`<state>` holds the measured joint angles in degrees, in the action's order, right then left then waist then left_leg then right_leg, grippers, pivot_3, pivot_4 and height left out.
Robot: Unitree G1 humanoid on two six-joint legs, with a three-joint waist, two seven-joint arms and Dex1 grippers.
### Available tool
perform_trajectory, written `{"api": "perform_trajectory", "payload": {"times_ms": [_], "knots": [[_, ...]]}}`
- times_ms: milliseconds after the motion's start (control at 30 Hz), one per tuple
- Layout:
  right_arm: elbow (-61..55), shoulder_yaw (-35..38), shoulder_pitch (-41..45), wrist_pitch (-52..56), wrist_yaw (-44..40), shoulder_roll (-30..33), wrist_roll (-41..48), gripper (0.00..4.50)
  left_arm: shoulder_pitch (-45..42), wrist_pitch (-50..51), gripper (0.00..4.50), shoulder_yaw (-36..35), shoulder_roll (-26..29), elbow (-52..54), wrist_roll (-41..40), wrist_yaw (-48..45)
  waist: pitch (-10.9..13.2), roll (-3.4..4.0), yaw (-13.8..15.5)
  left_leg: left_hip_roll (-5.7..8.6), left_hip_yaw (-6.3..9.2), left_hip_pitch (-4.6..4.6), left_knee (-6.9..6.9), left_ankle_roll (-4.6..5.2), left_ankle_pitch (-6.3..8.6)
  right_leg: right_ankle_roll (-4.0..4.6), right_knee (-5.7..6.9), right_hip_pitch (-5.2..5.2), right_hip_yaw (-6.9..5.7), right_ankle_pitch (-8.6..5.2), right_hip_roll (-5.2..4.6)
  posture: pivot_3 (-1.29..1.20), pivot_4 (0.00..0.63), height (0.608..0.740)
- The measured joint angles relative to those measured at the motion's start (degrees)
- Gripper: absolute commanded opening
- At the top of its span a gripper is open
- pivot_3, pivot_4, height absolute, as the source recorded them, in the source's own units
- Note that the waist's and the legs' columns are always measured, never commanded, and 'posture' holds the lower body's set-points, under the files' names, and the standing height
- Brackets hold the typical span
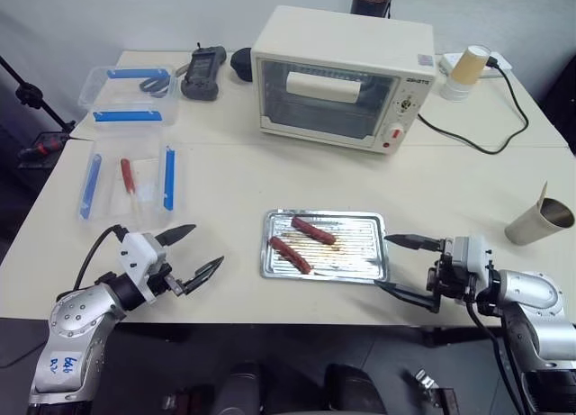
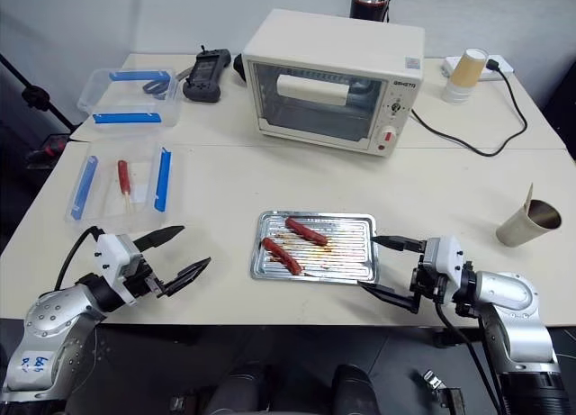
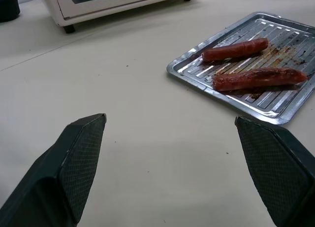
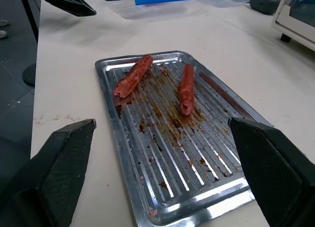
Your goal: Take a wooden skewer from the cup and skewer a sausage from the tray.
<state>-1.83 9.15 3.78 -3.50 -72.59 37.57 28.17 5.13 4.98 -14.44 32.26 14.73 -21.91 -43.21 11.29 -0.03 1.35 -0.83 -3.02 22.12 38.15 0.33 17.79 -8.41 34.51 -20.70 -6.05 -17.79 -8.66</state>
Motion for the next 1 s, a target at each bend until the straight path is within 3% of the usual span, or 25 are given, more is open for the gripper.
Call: {"api": "perform_trajectory", "payload": {"times_ms": [200, 333, 567, 667, 767, 1000], "knots": [[0.1, 2.2, -1.0, -0.6, -0.1, 0.0, 0.7, 4.5, -0.1, 2.0, 4.45, 0.4, 0.1, 0.5, -3.9, -2.7, 0.0, 0.0, 0.0, 0.0, 0.02, 0.01, 0.0, 0.0, 0.0, 0.0, 0.0, 0.0, 0.0, 0.0, -0.01, 0.0, 0.15, 0.74], [-2.2, 9.1, -5.1, 0.6, 1.8, 2.7, 3.5, 4.5, -0.6, 5.0, 4.45, 0.9, 3.9, 2.9, -8.9, -9.1, 0.0, 0.01, 0.2, 0.0, 0.01, 0.0, 0.0, 0.0, 0.0, 0.0, -0.02, 0.03, -0.01, 0.0, -0.02, 0.0, 0.15, 0.74], [-10.3, 30.7, -22.5, 1.4, 7.0, 3.7, 6.6, 4.5, -8.1, 7.0, 4.45, 6.9, 4.5, 3.8, -10.3, -14.8, 0.0, 0.02, 0.4, 0.03, -0.08, 0.01, -0.02, 0.0, 0.0, 0.0, -0.03, 0.04, -0.01, 0.0, -0.01, 0.0, 0.15, 0.74], [-9.6, 42.0, -30.7, 0.7, 8.6, 1.6, 7.0, 4.5, -11.2, 7.6, 4.45, 9.2, 3.9, 3.5, -10.6, -16.5, 0.0, 0.02, 0.4, 0.02, -0.13, -0.04, -0.07, 0.0, 0.01, 0.0, -0.07, 0.07, 0.01, 0.0, 0.01, 0.0, 0.15, 0.74], [-5.9, 48.2, -36.0, -2.1, 8.1, -0.1, 6.7, 4.5, -12.7, 7.7, 4.45, 11.3, 3.3, 2.7, -10.7, -18.1, 0.0, 0.01, 0.0, 0.01, -0.22, -0.1, -0.1, 0.02, 0.02, 0.01, -0.08, 0.07, 0.1, -0.01, 0.02, 0.0, 0.15, 0.74], [2.8, 50.1, -36.2, -5.8, 7.3, 3.8, 4.4, 4.5, -13.9, 8.0, 4.45, 13.1, 2.2, 2.4, -11.5, -20.2, 0.0, 0.1, -1.2, -0.07, -0.5, -0.79, -0.26, 0.06, 0.12, 0.06, -0.12, 0.18, 0.78, -0.04, 0.03, 0.0, 0.15, 0.74]]}}
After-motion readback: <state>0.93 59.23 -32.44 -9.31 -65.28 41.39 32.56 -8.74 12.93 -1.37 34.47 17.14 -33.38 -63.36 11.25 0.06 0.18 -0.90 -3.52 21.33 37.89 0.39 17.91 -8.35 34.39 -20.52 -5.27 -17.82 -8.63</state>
